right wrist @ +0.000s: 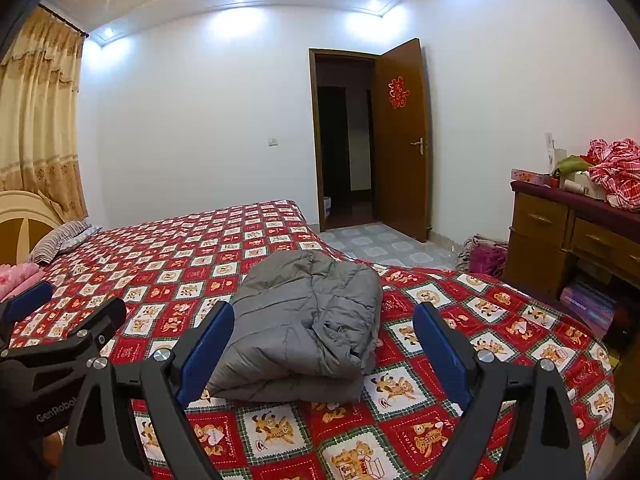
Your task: Fold large clothes
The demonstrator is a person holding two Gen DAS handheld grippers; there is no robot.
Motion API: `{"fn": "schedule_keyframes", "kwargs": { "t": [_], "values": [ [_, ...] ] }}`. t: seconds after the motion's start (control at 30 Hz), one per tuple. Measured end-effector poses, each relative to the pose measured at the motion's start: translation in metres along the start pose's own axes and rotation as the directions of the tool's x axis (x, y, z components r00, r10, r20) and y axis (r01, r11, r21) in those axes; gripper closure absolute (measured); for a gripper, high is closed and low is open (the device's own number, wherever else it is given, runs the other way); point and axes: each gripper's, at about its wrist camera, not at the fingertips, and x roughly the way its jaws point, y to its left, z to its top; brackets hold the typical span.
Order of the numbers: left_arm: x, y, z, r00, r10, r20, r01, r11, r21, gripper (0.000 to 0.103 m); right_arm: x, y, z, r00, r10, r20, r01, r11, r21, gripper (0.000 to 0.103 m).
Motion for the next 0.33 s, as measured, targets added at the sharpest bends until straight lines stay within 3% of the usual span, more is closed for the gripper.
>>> {"fn": "schedule_keyframes", "kwargs": {
  "t": [0.33],
  "values": [
    [0.0042,0.0023,-0.0009,1.0,0.012,-0.019,-0.012,1.0,-0.007,0.0,0.0003,0.0003,-0.002,1.0,-0.007,0.0,0.007,1.0,-0.002,0.012]
  ]
}}
